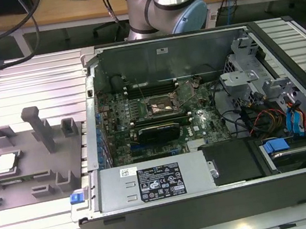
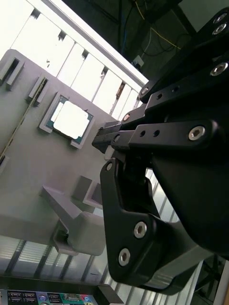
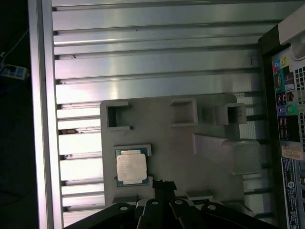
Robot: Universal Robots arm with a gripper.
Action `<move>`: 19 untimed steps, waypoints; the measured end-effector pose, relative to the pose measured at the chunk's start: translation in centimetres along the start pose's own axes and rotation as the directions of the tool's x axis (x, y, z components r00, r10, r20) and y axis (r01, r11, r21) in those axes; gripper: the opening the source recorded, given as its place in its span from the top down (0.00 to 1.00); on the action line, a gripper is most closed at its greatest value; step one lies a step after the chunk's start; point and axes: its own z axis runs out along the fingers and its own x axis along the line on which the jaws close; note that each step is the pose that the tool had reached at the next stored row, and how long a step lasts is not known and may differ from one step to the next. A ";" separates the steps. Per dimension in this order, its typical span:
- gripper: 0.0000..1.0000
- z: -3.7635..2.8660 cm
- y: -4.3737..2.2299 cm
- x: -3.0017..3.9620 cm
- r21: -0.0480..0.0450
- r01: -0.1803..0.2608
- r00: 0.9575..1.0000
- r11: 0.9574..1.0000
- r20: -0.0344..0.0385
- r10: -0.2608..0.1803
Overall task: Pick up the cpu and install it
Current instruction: 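Pick up the cpu and move it towards the insertion slot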
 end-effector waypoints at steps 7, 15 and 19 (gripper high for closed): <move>0.89 0.01 -0.03 0.47 0.000 0.000 1.000 1.000 0.000 0.000; 0.89 1.08 -0.15 1.58 0.000 0.000 1.000 1.000 0.000 0.000; 0.89 2.20 -0.23 2.06 0.000 0.000 1.000 1.000 0.000 0.000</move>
